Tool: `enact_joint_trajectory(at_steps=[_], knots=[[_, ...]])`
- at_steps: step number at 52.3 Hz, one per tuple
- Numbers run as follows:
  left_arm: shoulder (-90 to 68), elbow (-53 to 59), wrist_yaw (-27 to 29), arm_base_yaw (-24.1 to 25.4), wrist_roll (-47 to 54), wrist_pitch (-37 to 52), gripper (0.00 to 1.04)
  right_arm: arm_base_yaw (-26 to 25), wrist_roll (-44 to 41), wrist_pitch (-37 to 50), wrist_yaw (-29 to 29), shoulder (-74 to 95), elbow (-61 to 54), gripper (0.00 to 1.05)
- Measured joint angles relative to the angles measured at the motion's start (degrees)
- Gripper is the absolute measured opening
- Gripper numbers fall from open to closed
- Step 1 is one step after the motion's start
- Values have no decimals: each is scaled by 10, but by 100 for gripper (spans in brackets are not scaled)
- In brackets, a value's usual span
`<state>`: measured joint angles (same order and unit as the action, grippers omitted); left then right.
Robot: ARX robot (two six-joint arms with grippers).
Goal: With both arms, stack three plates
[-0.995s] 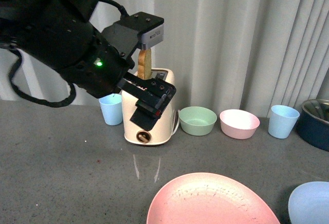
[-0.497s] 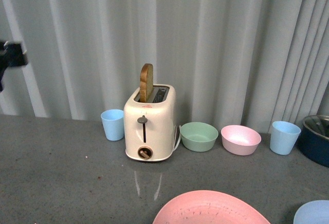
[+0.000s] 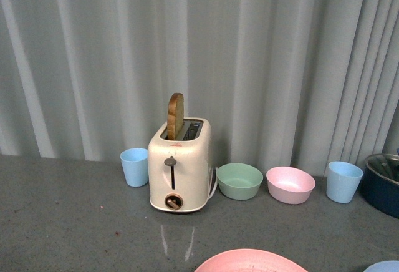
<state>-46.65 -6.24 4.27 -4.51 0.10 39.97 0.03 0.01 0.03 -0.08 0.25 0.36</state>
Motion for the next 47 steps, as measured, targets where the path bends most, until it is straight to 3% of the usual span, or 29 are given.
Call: enact_joint_trajectory(at_steps=[2,7,21,47], knots=[[17,7,-33,23,0,-11,4,0,0,0,0,0,0,97],[54,20,-39,42,-1,-34,4,0,0,0,1,0,0,97],[117,46,-42,44,-2,-57,4,0,0,0,0,0,0,97],[285,47,-43,44,-2,-216,4,0,0,0,0,0,0,97]])
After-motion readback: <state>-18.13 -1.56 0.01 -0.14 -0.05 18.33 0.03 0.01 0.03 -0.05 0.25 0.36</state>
